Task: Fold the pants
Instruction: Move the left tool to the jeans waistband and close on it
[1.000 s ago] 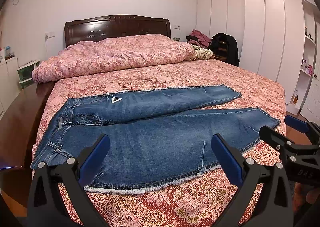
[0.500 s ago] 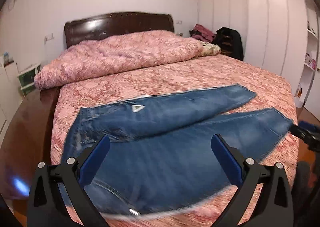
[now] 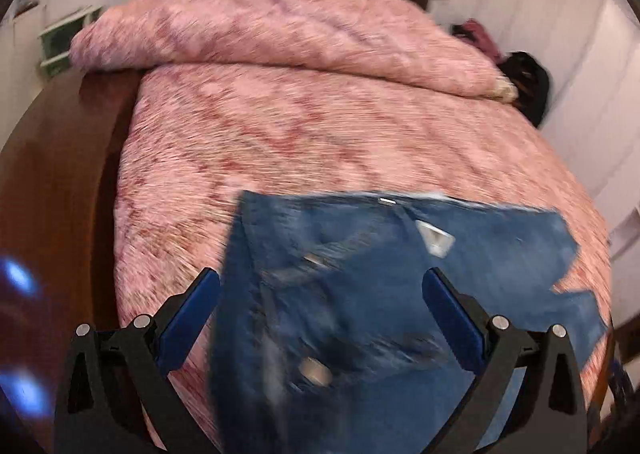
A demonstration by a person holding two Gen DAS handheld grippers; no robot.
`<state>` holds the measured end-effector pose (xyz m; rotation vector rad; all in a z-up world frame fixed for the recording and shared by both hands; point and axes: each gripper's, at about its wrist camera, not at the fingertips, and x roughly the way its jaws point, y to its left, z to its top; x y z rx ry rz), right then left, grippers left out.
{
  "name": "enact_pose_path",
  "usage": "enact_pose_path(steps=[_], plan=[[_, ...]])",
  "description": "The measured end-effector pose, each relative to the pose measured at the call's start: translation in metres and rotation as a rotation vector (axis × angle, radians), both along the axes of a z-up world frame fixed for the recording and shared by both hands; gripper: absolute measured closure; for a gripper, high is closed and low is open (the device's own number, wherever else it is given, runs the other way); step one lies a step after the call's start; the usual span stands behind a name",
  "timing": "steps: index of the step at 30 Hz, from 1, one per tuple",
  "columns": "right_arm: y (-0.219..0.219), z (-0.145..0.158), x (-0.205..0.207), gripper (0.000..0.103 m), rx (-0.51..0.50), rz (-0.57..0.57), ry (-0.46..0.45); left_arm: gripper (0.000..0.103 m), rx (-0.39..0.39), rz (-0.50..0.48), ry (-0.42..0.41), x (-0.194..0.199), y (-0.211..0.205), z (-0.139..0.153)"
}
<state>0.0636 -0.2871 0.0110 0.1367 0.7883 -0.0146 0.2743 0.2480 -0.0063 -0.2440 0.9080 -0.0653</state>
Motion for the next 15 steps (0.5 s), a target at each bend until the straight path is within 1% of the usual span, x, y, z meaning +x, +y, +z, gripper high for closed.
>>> enact_pose_path(steps=[2,4,5,9,11,13,15], plan=[[0.004,-0.001,0.007,0.003,0.000,0.009,0.020,0.002,-0.047,0.003,0.020,0.019,0.013,-0.014],[0.008,-0.002,0.016,0.003,0.003,0.014,0.034,0.002,-0.063,0.017,0.043,0.036,0.024,-0.028],[0.010,-0.003,0.019,0.003,0.006,0.014,0.042,0.002,-0.086,0.012,0.062,0.045,0.029,-0.038],[0.018,-0.008,0.036,0.003,0.036,0.021,0.064,0.002,-0.118,0.005,0.140,0.069,0.039,-0.068],[0.022,-0.009,0.041,0.003,0.050,0.025,0.071,0.002,-0.133,0.014,0.147,0.073,0.042,-0.075],[0.026,-0.011,0.044,0.003,0.063,0.036,0.075,0.002,-0.143,-0.005,0.136,0.076,0.042,-0.076],[0.031,-0.013,0.046,0.003,0.067,0.045,0.087,0.002,-0.169,-0.043,0.135,0.077,0.038,-0.077]])
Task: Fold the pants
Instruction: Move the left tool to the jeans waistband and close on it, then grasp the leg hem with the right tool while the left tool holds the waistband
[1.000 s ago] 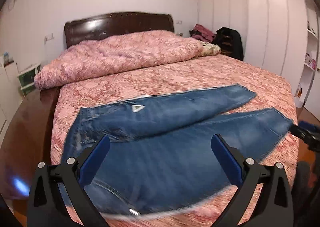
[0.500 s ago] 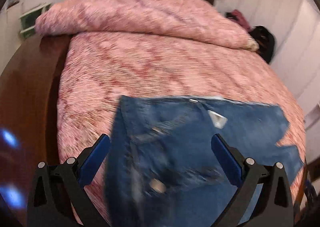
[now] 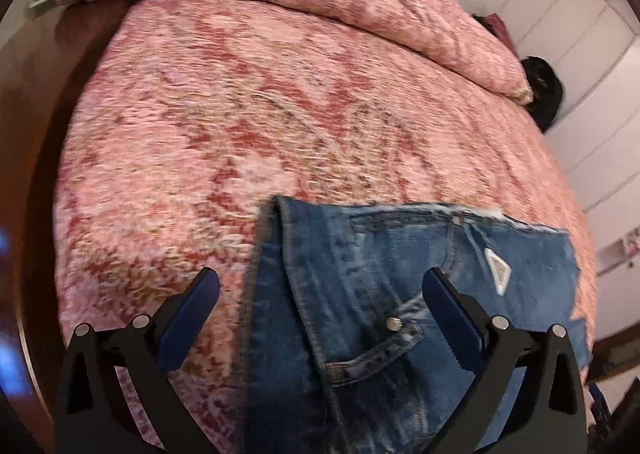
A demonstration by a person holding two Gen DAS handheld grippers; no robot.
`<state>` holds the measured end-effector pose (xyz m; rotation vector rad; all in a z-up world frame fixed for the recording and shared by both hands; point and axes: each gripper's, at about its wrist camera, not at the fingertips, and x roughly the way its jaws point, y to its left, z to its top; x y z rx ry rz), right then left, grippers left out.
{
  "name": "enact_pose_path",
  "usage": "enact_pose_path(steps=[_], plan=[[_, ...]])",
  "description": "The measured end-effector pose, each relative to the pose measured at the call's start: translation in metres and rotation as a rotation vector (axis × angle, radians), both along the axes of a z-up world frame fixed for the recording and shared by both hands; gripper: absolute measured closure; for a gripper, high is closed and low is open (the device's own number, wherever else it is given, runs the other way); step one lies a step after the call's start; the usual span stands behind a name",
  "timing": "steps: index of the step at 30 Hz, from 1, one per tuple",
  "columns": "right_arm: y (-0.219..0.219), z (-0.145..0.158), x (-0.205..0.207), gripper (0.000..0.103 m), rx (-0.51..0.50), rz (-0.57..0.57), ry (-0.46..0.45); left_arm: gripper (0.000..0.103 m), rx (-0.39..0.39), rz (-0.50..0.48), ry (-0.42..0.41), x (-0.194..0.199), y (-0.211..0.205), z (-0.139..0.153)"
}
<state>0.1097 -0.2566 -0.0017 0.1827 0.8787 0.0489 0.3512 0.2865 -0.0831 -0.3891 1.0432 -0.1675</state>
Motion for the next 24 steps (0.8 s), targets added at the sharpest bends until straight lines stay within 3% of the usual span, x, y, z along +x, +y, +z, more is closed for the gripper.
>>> enact_pose_path(steps=[2,3,5,6,7,9,11,14,15,16,18,21,22,23,24], plan=[[0.003,-0.002,0.001,0.003,0.014,0.012,0.005,0.006,-0.021,-0.033,0.004,0.002,-0.001,0.000],[0.004,-0.002,0.002,0.003,0.017,0.016,0.008,0.021,-0.046,-0.046,0.003,0.001,0.000,0.002],[0.005,-0.002,0.002,0.003,0.025,0.016,0.007,0.035,-0.063,-0.045,0.027,0.003,0.004,0.002],[0.006,-0.002,0.001,0.003,0.036,0.017,0.012,0.048,-0.069,-0.047,0.043,0.004,0.006,0.000],[0.006,-0.002,0.002,0.003,0.041,0.018,0.015,0.067,-0.070,-0.047,0.059,0.005,0.008,-0.002],[0.006,-0.001,0.002,0.003,0.050,0.023,0.014,0.076,-0.089,-0.046,0.083,0.005,0.013,-0.005],[0.005,0.000,0.002,0.003,0.052,0.024,0.008,0.077,-0.086,-0.048,0.087,0.002,0.014,-0.005],[0.000,-0.001,0.006,0.003,0.073,0.012,0.015,0.069,-0.087,-0.022,0.117,0.007,0.012,-0.009],[-0.004,-0.001,0.009,0.003,0.084,0.008,0.019,0.055,-0.098,-0.024,0.114,0.009,0.010,-0.009],[-0.006,0.000,0.010,0.003,0.088,0.006,0.018,0.032,-0.124,-0.048,0.102,0.011,0.004,-0.007],[-0.015,0.004,0.015,0.003,0.096,0.007,0.002,0.008,-0.126,-0.096,0.086,0.014,-0.014,-0.005],[-0.036,0.011,0.026,0.003,0.130,0.010,-0.005,0.008,0.042,-0.105,0.096,0.014,-0.042,-0.004],[-0.045,0.014,0.031,0.003,0.145,0.003,-0.009,0.012,0.055,-0.099,0.097,0.014,-0.044,-0.003],[-0.062,0.019,0.038,0.003,0.173,-0.005,-0.020,0.019,0.059,-0.073,0.098,0.013,-0.042,-0.002],[-0.072,0.021,0.042,0.003,0.184,-0.012,-0.022,0.039,0.064,-0.041,0.105,0.012,-0.036,0.000]])
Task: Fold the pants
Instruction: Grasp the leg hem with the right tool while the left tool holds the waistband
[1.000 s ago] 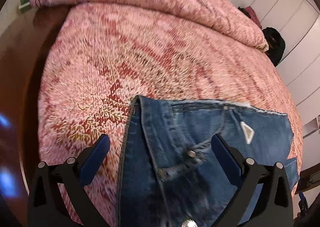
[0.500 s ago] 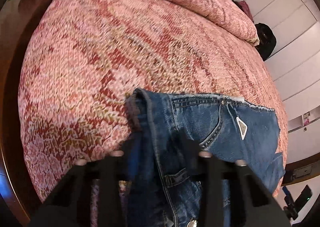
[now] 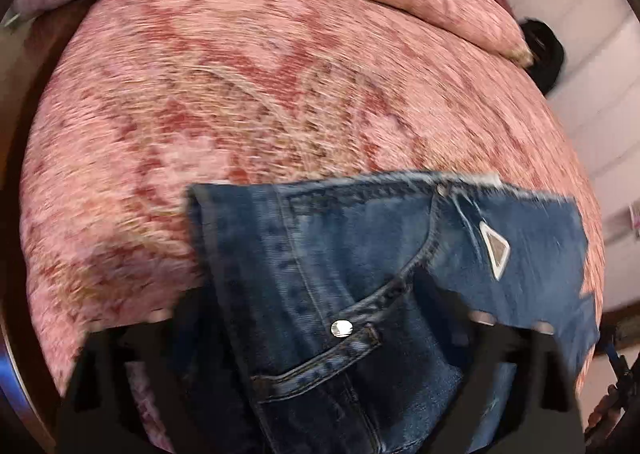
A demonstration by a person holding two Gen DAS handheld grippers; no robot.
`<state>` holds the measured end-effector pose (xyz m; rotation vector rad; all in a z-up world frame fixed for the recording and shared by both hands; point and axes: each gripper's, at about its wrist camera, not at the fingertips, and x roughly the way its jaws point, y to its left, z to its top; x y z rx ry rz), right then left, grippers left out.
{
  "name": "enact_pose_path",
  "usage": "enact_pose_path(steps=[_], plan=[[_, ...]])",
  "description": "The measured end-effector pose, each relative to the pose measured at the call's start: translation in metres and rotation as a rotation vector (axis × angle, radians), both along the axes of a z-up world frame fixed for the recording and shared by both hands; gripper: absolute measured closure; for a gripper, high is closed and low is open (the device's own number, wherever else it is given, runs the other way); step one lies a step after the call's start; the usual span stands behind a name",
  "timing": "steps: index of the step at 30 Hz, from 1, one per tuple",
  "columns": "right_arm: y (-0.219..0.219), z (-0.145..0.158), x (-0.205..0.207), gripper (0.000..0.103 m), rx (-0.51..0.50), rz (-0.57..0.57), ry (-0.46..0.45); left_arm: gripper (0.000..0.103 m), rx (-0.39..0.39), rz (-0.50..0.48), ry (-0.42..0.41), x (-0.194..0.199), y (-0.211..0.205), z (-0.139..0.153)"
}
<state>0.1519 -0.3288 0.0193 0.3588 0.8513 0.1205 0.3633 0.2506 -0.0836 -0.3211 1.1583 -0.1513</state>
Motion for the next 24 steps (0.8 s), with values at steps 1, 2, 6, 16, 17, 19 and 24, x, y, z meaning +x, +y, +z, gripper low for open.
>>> enact_pose_path(steps=[1,2,6,16,17,19,24], plan=[[-0.015,0.003,0.008,0.003,0.010,-0.011,0.005,0.058,-0.002,0.029,0.007,-0.001,0.007,0.002],[-0.029,0.006,0.015,0.003,0.016,-0.021,0.005,0.065,-0.030,0.054,0.018,-0.003,0.017,0.002],[-0.089,0.014,0.066,0.003,-0.005,-0.040,0.034,0.092,-0.075,0.045,0.027,-0.009,0.022,0.000],[-0.229,-0.034,0.263,0.056,0.130,-0.142,0.347,0.094,0.064,0.065,0.065,-0.006,0.000,0.002],[-0.229,-0.038,0.276,0.056,0.087,-0.141,0.364,0.094,0.071,0.067,0.069,-0.003,-0.003,0.000],[-0.222,-0.044,0.302,0.056,-0.019,-0.157,0.382,0.093,0.083,0.069,0.077,0.003,-0.009,-0.004],[-0.207,-0.062,0.341,0.056,-0.101,-0.129,0.394,0.093,0.093,0.081,0.079,0.017,-0.019,-0.010]])
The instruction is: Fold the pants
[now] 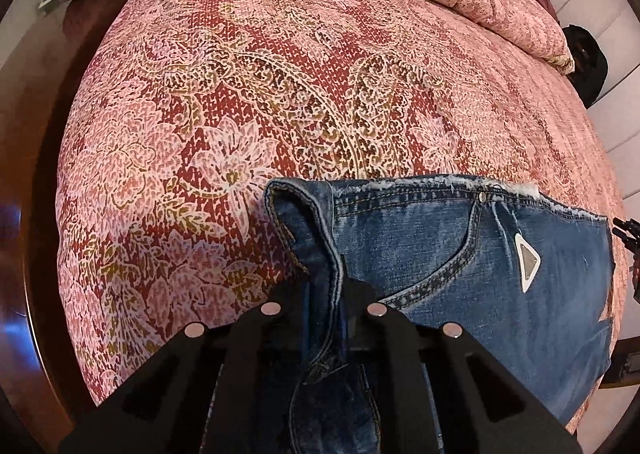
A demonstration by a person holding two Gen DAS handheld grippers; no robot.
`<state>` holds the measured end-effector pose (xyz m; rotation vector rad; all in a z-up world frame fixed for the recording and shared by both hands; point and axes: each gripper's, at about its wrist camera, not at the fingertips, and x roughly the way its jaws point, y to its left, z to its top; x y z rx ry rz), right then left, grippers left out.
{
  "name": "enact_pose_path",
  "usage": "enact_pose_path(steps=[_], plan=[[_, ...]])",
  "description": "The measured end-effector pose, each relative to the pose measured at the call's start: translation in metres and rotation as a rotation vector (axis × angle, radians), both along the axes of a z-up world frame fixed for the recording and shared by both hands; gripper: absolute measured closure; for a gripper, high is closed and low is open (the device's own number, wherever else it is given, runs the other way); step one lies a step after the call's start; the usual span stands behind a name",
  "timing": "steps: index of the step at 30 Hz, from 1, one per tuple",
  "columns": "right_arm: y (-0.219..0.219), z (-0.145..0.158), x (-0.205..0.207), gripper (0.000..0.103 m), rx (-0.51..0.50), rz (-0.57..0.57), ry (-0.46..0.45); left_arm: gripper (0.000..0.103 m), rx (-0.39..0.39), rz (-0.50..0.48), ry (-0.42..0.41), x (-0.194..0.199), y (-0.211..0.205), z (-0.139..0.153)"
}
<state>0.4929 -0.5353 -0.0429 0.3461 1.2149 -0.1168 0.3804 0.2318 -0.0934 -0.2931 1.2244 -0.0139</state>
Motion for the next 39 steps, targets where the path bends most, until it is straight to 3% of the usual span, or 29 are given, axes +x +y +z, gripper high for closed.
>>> enact_pose_path(steps=[1,2,4,10,15,19,23,27,29,31,33,35,37,39], plan=[[0.002,-0.004,0.003,0.056,-0.015,0.006,0.005,0.093,0.008,0.003,-0.004,0.000,-0.002,0.000],[0.009,-0.012,0.007,0.063,-0.045,0.028,0.036,0.093,0.017,0.002,-0.009,0.001,-0.003,0.000],[0.018,-0.015,0.010,0.088,-0.115,0.071,0.052,0.094,0.045,-0.001,-0.037,-0.005,-0.006,0.006],[0.029,0.045,-0.026,0.090,-0.173,0.116,-0.158,0.095,0.012,0.026,-0.225,-0.026,-0.003,0.035],[0.031,0.105,-0.097,0.091,-0.200,0.166,-0.332,0.096,-0.123,0.035,-0.425,-0.068,0.002,0.072],[0.025,0.125,-0.178,0.092,-0.189,0.136,-0.413,0.096,-0.206,0.026,-0.529,-0.110,0.006,0.090],[0.001,0.102,-0.257,0.092,-0.115,0.048,-0.395,0.096,-0.246,0.016,-0.572,-0.165,0.009,0.095],[-0.010,0.061,-0.320,0.092,-0.081,-0.013,-0.300,0.094,-0.277,0.038,-0.503,-0.215,0.015,0.075],[-0.017,0.032,-0.342,0.092,-0.026,-0.049,-0.203,0.083,-0.255,0.063,-0.439,-0.233,0.019,0.062],[-0.022,0.014,-0.363,0.088,0.038,-0.109,-0.161,0.061,-0.246,0.109,-0.400,-0.257,0.025,0.054],[-0.027,0.010,-0.388,0.088,0.145,-0.198,-0.197,0.045,-0.187,0.157,-0.346,-0.272,0.028,0.048],[-0.029,0.010,-0.405,0.080,0.275,-0.274,-0.231,0.037,-0.157,0.217,-0.326,-0.293,0.031,0.048],[-0.028,0.005,-0.416,0.063,0.399,-0.333,-0.241,0.023,-0.162,0.294,-0.326,-0.312,0.036,0.048],[-0.027,0.000,-0.429,0.062,0.548,-0.415,-0.274,0.016,-0.210,0.381,-0.336,-0.334,0.043,0.049]])
